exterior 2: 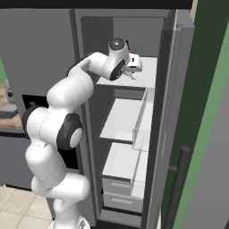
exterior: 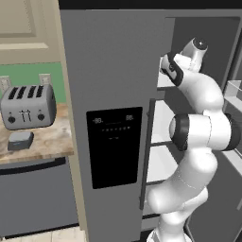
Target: Take the fish from the fridge and place it on the digital scale on the counter by the fridge. Wait a few seconds for a reading, then move it to the plate on the dining counter.
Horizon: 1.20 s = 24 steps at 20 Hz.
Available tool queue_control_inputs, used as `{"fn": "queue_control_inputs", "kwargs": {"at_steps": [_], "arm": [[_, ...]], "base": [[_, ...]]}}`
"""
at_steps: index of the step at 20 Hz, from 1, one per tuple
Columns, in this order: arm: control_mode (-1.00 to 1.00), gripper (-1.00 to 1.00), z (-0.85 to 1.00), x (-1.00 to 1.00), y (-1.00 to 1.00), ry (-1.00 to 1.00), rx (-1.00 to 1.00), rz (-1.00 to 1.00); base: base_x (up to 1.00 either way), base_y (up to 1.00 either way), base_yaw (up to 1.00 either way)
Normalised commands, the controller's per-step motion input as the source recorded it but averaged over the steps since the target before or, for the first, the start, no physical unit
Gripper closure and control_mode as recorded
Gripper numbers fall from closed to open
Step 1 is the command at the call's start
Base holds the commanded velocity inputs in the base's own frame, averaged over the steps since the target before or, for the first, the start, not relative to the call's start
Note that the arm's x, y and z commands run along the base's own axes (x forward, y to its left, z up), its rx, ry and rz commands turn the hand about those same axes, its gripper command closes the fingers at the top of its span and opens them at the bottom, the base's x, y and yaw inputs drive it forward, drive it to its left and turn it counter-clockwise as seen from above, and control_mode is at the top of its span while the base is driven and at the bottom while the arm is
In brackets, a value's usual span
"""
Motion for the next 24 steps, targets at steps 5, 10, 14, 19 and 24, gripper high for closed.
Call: {"fn": "queue_control_inputs", "kwargs": {"at_steps": [5, 10, 14, 19, 24], "arm": [[-1.0, -1.0, -0.19, 0.51, -0.12, 0.0, 0.0, 0.0], [-1.0, -1.0, -0.14, 0.52, -0.18, 0.0, 0.01, 0.03], [-1.0, -1.0, -0.12, 0.58, -0.16, 0.0, 0.02, 0.05], [-1.0, -1.0, -0.08, 0.45, -0.15, 0.0, 0.03, 0.07], [-1.0, -1.0, -0.16, 0.06, -0.01, 0.01, 0.03, 0.08]], "base": [[0.0, 0.0, 0.0], [0.0, 0.0, 0.0], [0.0, 0.0, 0.0], [0.0, 0.0, 0.0], [0.0, 0.0, 0.0]]}}
